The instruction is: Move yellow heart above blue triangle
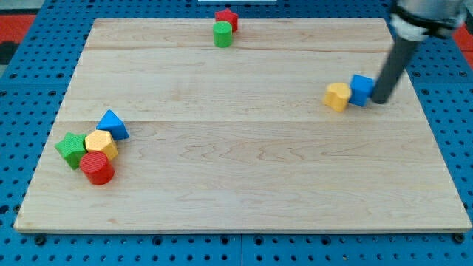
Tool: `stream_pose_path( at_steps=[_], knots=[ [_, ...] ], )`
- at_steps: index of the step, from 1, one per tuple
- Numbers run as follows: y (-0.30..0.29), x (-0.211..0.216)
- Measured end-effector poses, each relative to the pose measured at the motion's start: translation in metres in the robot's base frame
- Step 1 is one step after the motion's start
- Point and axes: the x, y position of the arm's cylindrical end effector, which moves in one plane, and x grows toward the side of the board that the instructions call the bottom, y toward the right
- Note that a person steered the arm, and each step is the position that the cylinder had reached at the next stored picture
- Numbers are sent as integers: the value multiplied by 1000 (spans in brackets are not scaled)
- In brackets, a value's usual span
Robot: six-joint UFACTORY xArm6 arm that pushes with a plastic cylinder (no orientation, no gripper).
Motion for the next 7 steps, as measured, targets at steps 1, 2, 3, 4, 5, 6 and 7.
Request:
stream_pose_path(
  at_steps=[1,2,3,4,5,6,7],
  knots=[
    [-84,-4],
    [-128,12],
    [-173,14],
    [-133,2],
    [-159,-26],
    [-253,-45],
    [-280,-53]
  ],
)
